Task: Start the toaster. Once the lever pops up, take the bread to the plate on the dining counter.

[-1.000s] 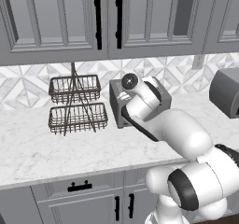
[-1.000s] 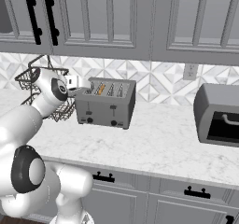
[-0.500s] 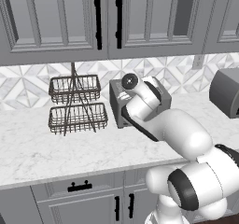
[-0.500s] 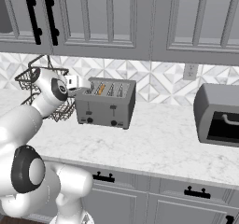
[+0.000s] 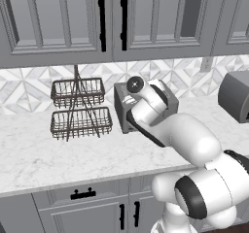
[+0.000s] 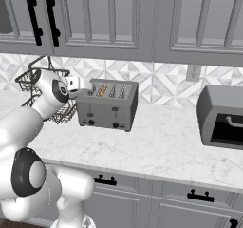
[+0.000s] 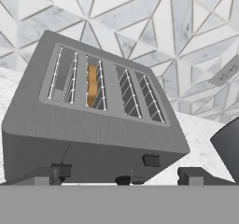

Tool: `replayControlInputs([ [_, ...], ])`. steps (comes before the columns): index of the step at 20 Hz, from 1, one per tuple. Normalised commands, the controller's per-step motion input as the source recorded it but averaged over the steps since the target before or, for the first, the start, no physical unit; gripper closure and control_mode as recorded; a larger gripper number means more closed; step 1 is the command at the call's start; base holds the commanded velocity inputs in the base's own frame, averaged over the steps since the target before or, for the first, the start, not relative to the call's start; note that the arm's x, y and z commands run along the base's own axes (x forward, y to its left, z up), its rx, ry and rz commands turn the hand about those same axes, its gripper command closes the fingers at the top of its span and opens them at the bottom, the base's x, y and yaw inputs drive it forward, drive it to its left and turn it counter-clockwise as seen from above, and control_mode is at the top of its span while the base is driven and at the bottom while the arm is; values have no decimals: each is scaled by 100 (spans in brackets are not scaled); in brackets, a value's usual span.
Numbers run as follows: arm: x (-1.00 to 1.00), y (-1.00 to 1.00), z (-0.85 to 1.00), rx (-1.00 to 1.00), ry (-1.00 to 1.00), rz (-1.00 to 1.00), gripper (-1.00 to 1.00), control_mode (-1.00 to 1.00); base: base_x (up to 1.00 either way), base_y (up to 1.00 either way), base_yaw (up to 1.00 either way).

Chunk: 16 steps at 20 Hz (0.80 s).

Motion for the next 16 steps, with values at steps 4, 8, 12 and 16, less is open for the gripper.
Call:
replayControlInputs([
  [4,0,0,0,0,0,0,-100,-100,0,0,0],
  [8,0,0,0,0,0,0,-100,-100,0,0,0],
  [12,0,0,0,0,0,0,-100,-100,0,0,0],
  [16,0,0,0,0,0,0,-100,-100,0,0,0],
])
